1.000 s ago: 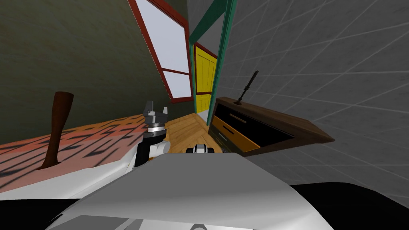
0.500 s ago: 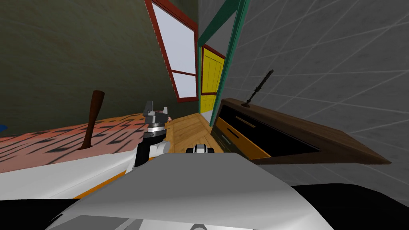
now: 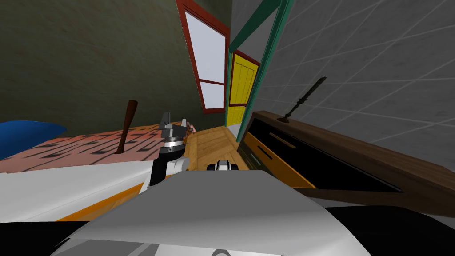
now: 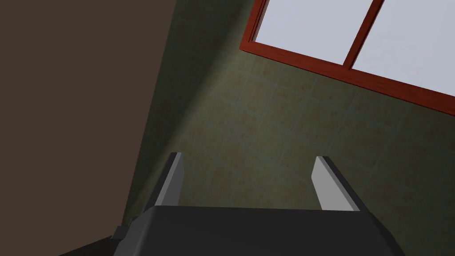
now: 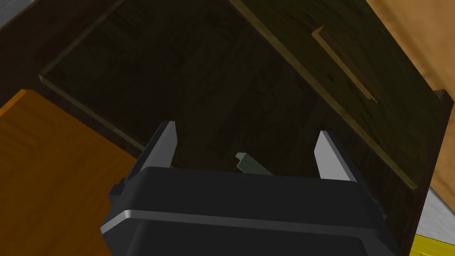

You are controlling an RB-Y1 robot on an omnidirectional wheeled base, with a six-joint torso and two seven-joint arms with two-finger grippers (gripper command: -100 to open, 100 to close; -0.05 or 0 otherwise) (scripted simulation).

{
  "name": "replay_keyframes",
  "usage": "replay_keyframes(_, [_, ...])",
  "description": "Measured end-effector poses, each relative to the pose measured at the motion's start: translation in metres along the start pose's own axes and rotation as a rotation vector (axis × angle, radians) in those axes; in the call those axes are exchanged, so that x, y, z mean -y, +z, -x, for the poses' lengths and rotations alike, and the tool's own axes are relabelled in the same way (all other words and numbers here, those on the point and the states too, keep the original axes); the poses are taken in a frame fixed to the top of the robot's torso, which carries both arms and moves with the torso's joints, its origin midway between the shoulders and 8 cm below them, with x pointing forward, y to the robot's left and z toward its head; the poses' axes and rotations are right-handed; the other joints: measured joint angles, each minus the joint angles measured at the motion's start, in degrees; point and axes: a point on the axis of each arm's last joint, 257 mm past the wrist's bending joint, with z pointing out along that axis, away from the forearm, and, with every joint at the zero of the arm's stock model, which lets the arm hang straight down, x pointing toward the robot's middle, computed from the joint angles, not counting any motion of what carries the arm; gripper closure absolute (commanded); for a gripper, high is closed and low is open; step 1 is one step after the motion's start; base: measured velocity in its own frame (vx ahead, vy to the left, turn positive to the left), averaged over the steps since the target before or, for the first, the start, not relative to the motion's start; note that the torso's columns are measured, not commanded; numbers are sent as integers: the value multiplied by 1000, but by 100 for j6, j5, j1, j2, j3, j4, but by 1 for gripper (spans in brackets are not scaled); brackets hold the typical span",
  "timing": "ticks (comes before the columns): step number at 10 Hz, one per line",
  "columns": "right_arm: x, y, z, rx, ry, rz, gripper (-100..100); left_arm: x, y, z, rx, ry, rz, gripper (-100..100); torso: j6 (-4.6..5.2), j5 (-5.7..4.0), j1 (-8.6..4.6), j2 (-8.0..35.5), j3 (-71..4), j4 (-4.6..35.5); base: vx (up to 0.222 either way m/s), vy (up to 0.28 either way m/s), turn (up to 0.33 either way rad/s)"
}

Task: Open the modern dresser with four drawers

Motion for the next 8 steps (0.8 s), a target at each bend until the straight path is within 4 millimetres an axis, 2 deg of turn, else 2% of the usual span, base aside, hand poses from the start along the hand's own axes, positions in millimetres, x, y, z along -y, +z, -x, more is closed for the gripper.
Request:
replay_keyframes(2, [19, 7, -2, -7, -52, -70, -100, 0, 0, 0, 0, 0, 0, 0, -2, 1, 5, -3, -1, 0, 14, 25, 258])
replay_keyframes(4, [42, 10, -4, -14, -108, -144, -100, 0, 0, 0, 0, 0, 0, 0, 1, 1, 6, -3, -2, -1, 12, 20, 40])
replay_keyframes(6, [60, 13, -6, -21, -146, -200, -100, 0, 0, 0, 0, 0, 0, 0, -10, 0, 6, -2, 0, 2, 8, 25, 223])
replay_keyframes(7, [72, 14, -9, -28, -167, -232, -100, 0, 0, 0, 0, 0, 0, 0, -2, 1, 5, -2, -1, 0, 5, 8, -5])
replay_keyframes(8, [76, 14, -12, -34, -178, -246, -100, 0, 0, 0, 0, 0, 0, 0, 0, -1, 1, -2, 0, 0, 9, 30, 259])
